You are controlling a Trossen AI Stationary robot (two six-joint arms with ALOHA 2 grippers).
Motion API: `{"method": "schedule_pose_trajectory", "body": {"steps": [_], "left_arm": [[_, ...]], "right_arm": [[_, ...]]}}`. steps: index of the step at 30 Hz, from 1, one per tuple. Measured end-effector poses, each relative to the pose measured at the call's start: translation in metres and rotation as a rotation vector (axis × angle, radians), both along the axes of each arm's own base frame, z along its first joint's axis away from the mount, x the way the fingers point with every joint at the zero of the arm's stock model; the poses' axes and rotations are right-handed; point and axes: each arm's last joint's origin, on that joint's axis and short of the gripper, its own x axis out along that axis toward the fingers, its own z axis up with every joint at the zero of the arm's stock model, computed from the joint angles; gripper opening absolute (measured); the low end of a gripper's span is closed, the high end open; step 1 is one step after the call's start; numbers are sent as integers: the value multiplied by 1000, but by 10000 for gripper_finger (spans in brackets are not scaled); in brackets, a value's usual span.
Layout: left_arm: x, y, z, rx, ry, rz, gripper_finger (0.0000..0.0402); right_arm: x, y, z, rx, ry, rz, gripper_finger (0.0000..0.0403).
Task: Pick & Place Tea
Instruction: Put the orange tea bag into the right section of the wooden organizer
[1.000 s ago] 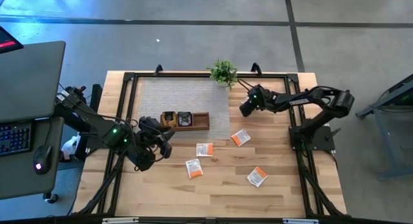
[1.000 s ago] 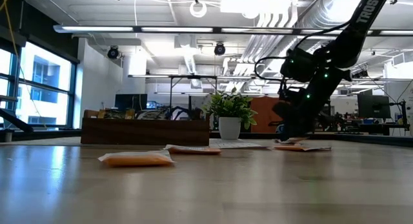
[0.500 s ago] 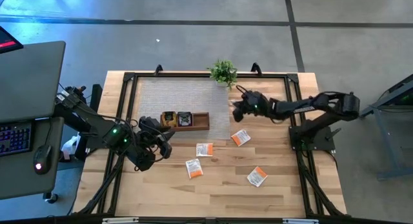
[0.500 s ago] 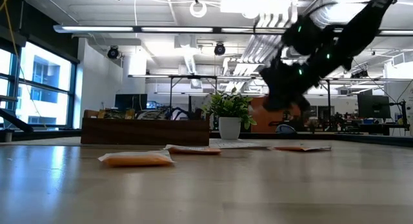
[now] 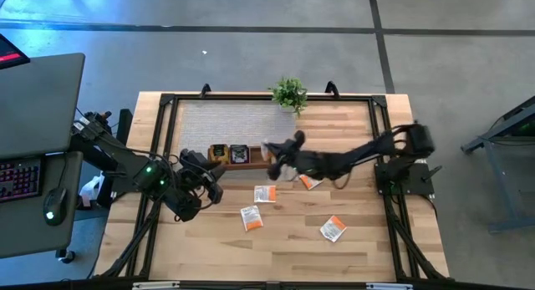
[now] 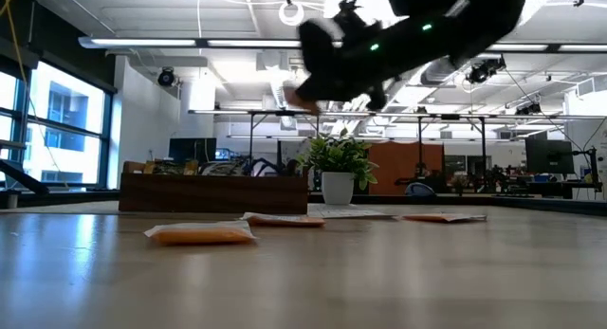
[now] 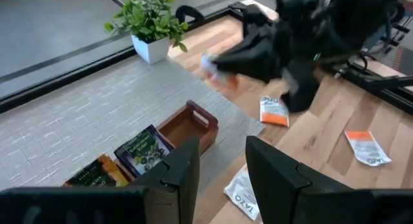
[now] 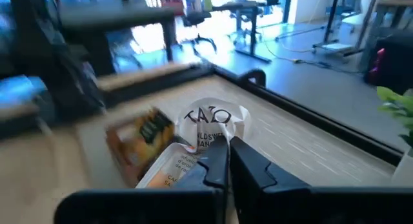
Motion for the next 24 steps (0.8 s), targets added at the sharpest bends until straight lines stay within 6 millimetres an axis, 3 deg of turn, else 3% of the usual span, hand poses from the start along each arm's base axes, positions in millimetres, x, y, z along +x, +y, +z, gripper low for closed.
{"method": "schedule_pose_trajectory", "body": {"steps": [6, 9, 17, 24], "left_arm": [[0, -1, 0, -24, 9, -14, 124], [0, -1, -1, -37, 20, -24, 124], [0, -2, -2, -59, 39, -41, 124], [0, -2, -2, -61, 37, -41, 124]], "right_arm": [[58, -1, -17, -54, 144, -85, 10], [73, -8, -29, -89, 250, -191, 8], [82, -18, -32, 14, 329, -152, 24], [82, -31, -34, 41, 338, -137, 82]]}}
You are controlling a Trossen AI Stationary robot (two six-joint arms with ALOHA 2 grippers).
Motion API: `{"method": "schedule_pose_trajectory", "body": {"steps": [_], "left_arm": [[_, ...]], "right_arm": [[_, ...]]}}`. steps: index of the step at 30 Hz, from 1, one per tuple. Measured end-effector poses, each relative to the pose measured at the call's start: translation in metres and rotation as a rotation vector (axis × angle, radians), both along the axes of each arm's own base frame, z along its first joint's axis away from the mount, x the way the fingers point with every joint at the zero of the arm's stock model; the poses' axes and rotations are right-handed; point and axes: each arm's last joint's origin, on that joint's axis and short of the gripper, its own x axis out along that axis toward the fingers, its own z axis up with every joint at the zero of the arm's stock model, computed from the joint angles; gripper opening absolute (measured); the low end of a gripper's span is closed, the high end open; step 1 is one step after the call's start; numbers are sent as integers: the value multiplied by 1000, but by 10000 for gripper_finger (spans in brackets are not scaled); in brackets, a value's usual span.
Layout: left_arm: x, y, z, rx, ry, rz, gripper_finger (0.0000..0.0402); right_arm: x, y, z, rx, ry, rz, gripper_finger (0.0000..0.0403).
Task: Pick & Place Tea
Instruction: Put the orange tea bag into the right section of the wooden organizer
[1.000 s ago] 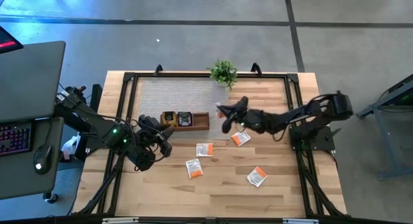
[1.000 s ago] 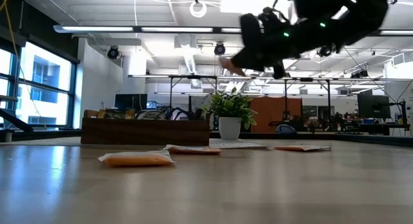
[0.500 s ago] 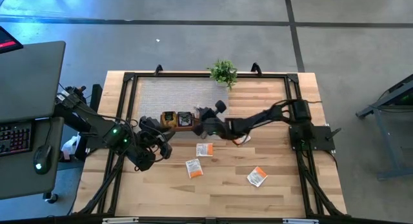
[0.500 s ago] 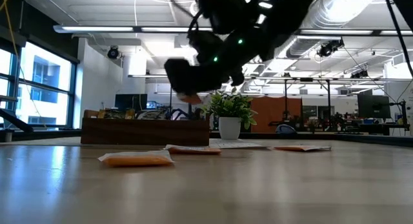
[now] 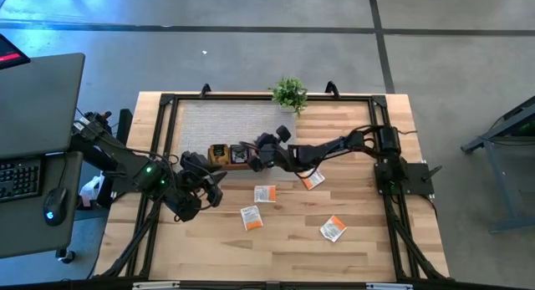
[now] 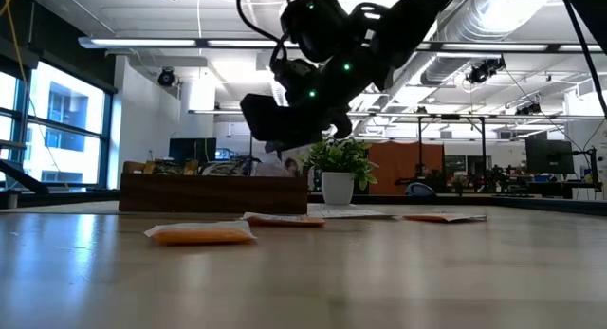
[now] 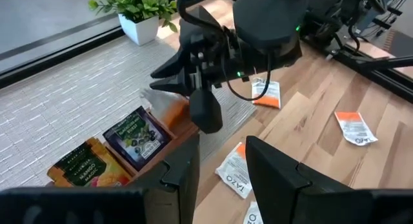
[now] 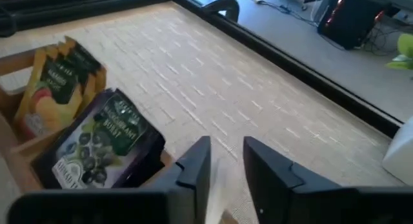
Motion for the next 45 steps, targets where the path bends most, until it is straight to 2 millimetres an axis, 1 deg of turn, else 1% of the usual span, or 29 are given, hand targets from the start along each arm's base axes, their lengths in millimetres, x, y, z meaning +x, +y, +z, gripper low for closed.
{"method": "schedule_pose_trajectory", "body": {"steps": [5, 7, 9, 11, 13, 16, 18, 19, 21, 22, 24, 26, 28, 30, 34, 39, 43, 45], "left_arm": [[0, 0, 0, -2, -1, 0, 124], [0, 0, 0, -2, -1, 0, 124], [0, 0, 0, -1, -1, 0, 124], [0, 0, 0, 0, 1, 0, 124], [0, 0, 0, 0, 1, 0, 124], [0, 0, 0, -7, 7, -6, 124], [0, 0, -1, -16, 14, -12, 124], [0, 0, -1, -16, 15, -13, 124], [0, 0, -1, -16, 15, -13, 124], [0, 0, -1, -17, 14, -13, 124], [0, 0, -1, -17, 14, -13, 124], [0, 0, -1, -17, 14, -13, 124], [0, -1, -1, -17, 14, -13, 124], [0, -1, 0, -18, 12, -13, 124], [1, -1, 0, -20, 3, -11, 124], [2, -2, 1, -28, -12, -10, 124], [2, -2, 1, -28, -14, -10, 124], [2, -2, 1, -27, -14, -9, 124]], "right_arm": [[1, -1, 1, -13, -8, 3, 116], [2, 3, 3, -41, 22, 58, 123], [2, 9, 9, -99, 64, 130, 126], [0, 15, 23, -151, 88, 196, 125], [-6, 23, 43, -176, 90, 252, 122], [-22, 33, 75, -186, 114, 364, 122], [-34, 42, 92, -186, 147, 467, 122], [-40, 47, 99, -170, 157, 526, 122], [-48, 58, 107, -105, 149, 636, 122], [-50, 64, 107, -61, 141, 696, 122], [-54, 74, 99, 5, 143, 811, 123], [-57, 83, 82, 48, 166, 888, 123], [-59, 88, 65, 57, 185, 918, 124], [-59, 90, 54, 29, 163, 924, 124], [-48, 79, 37, -2, 81, 894, 124], [-37, 60, 1, 91, 151, 939, 124], [-33, 52, -23, 138, 197, 937, 124], [-31, 48, -31, 157, 201, 920, 124]]}}
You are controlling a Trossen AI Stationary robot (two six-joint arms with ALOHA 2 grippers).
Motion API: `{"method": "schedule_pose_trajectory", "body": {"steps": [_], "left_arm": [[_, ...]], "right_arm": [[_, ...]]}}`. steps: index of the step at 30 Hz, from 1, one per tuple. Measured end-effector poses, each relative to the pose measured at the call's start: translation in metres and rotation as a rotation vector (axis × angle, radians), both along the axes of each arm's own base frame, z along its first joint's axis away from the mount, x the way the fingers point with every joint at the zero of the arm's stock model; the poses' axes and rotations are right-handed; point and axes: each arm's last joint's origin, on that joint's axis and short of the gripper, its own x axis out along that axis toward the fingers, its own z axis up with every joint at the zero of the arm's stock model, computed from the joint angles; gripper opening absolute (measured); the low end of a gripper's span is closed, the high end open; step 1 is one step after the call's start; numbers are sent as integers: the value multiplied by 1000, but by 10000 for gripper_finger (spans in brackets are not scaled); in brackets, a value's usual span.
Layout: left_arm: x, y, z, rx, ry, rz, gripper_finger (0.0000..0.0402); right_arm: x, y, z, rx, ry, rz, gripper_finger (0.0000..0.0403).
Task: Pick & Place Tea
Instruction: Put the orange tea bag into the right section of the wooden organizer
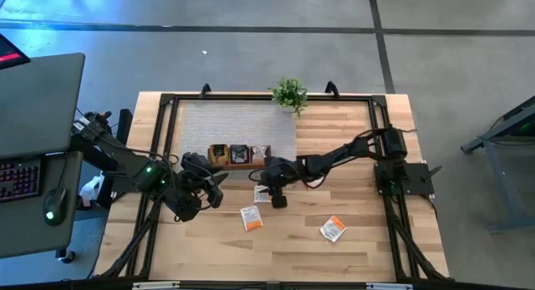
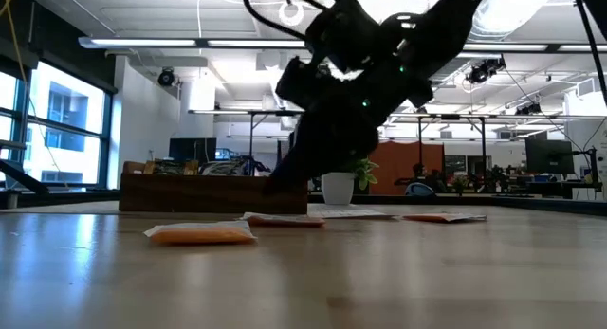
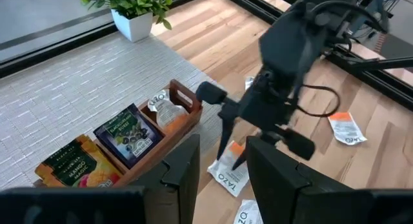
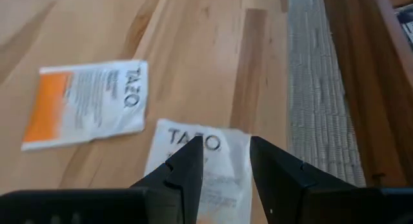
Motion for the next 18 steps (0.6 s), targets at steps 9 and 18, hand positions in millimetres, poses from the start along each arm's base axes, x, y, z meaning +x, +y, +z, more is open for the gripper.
{"method": "schedule_pose_trajectory", "body": {"steps": [9, 18], "left_arm": [[0, 0, 0, 2, 0, 1, 124], [0, 0, 0, 2, 1, 0, 124]], "right_arm": [[10, -7, -19, 22, -54, -39, 124], [5, 7, -25, -88, 1, -13, 124]]}}
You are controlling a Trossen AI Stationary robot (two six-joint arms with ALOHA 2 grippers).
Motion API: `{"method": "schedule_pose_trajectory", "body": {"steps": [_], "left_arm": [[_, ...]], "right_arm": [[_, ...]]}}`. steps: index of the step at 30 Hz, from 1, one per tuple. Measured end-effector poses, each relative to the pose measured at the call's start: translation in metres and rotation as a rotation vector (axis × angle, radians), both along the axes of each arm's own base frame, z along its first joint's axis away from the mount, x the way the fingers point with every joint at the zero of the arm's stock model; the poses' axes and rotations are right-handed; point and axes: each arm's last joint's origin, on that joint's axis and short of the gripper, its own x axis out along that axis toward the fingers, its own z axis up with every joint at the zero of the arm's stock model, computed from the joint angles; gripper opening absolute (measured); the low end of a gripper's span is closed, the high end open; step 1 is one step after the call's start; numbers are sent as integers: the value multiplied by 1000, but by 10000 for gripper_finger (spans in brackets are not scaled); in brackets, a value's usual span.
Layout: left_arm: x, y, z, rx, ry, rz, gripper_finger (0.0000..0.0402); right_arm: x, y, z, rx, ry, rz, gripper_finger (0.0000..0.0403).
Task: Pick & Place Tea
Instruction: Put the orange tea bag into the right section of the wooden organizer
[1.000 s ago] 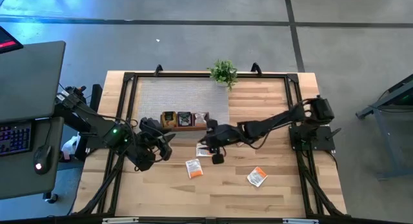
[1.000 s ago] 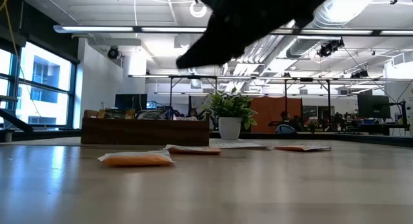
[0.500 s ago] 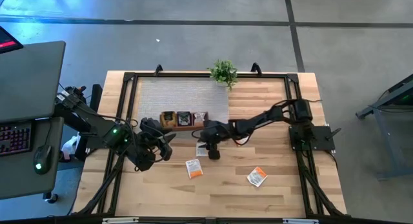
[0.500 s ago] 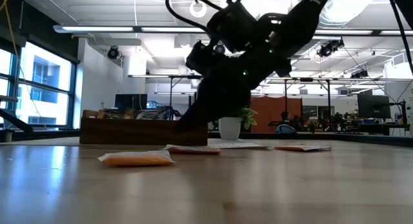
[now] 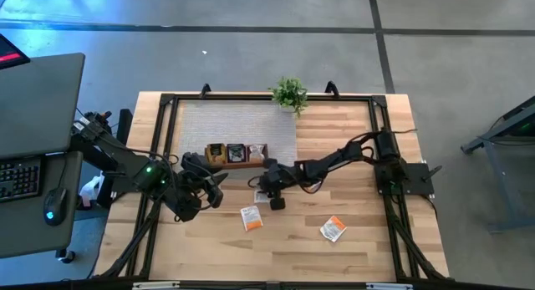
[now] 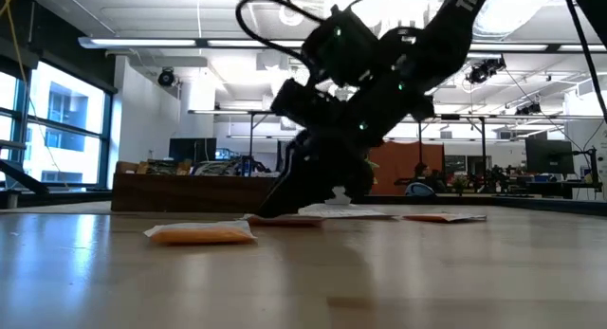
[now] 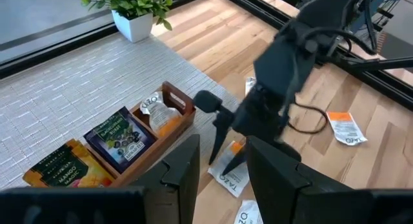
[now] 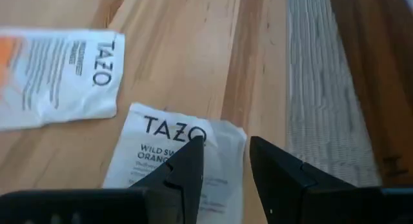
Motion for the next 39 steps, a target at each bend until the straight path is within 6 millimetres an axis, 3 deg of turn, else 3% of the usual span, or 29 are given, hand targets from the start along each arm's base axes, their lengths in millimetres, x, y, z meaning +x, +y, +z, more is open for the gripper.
{"method": "schedule_pose_trajectory", "body": {"steps": [3, 7, 21, 24, 29, 34, 39], "left_arm": [[0, 0, 0, 0, 1, 0, 124], [0, 0, 0, -1, 3, -2, 124], [0, 0, 0, -2, 6, -3, 124], [0, 0, 0, 0, 8, -3, 124], [0, 0, 0, -1, 9, -4, 124], [0, 0, 0, -1, 9, -4, 124], [0, 0, 0, -4, 10, -6, 124]], "right_arm": [[1, 6, 12, -89, -17, 13, 124], [7, 10, 23, -14, 17, 45, 124], [7, 10, -12, -27, 146, -32, 120], [4, 16, -16, -34, 186, -37, 97], [3, 22, -16, -79, 186, -2, 17], [2, 26, 1, -55, 148, -16, 18], [-2, 26, 30, -48, 91, -43, 3]]}}
